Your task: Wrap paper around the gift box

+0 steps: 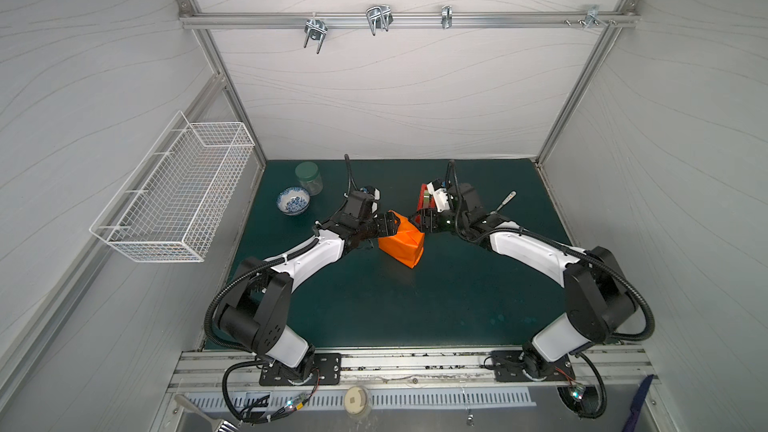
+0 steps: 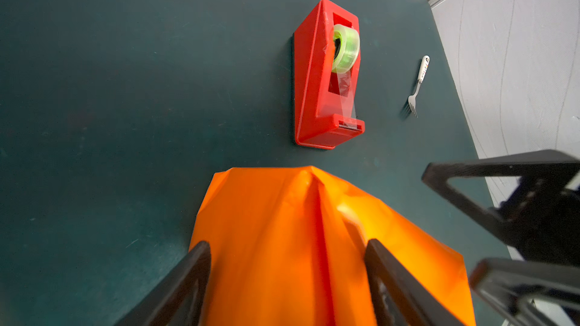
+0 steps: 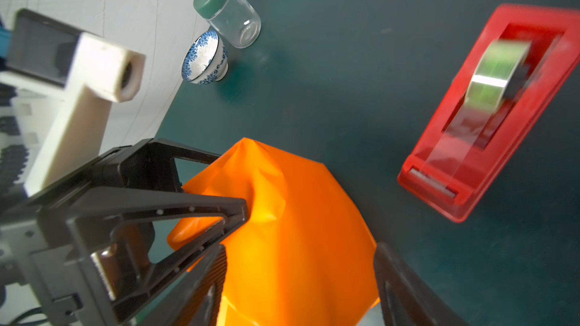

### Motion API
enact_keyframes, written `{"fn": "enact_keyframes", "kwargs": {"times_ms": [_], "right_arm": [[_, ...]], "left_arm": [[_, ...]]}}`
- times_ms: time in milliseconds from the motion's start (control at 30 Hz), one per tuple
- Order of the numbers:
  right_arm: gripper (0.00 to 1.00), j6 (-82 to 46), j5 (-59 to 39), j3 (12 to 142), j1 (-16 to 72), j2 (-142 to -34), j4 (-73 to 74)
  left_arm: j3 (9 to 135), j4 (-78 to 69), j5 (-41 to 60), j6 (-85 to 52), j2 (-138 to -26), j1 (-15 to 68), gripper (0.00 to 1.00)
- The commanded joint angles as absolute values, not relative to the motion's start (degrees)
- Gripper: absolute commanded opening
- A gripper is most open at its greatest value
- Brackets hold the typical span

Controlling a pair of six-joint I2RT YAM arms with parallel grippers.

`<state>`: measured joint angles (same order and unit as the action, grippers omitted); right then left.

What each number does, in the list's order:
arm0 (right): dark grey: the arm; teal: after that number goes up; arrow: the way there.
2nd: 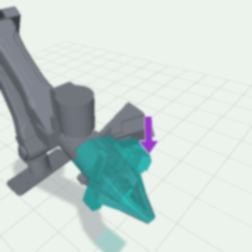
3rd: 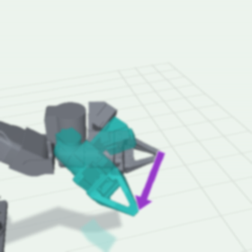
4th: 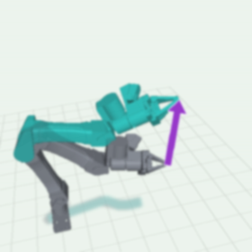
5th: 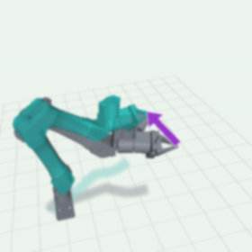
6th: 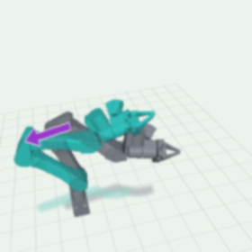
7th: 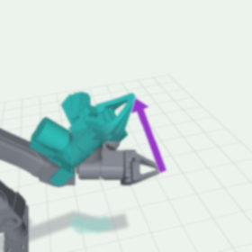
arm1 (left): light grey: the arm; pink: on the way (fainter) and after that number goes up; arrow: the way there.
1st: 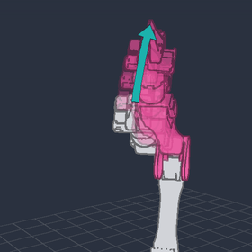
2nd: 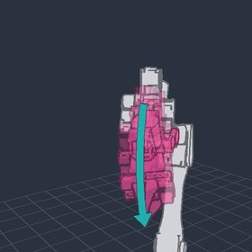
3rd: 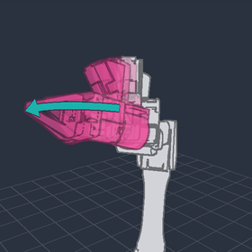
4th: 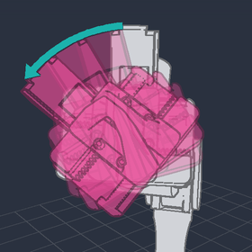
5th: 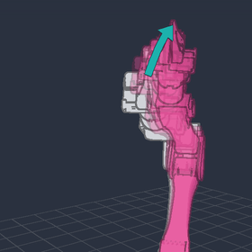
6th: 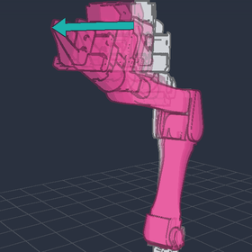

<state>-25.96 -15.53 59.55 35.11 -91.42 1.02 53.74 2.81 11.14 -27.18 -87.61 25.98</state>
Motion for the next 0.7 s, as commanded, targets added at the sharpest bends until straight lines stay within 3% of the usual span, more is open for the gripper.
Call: {"fn": "enact_keyframes", "kwargs": {"times_ms": [0,433,667], "right_arm": [[0.76,-31.98,-18.32,58.93,34.80,-94.36,-0.17],[0.72,-29.20,-20.39,51.99,33.40,-94.53,3.47],[0.72,-29.06,-21.87,52.35,32.40,-94.22,4.02]], "left_arm": [[53.22,6.50,10.59,-27.09,-86.94,26.02,0.79],[57.94,11.91,19.42,-25.85,-86.75,20.77,0.82],[53.30,10.07,19.34,-25.73,-87.19,20.57,0.80]]}}
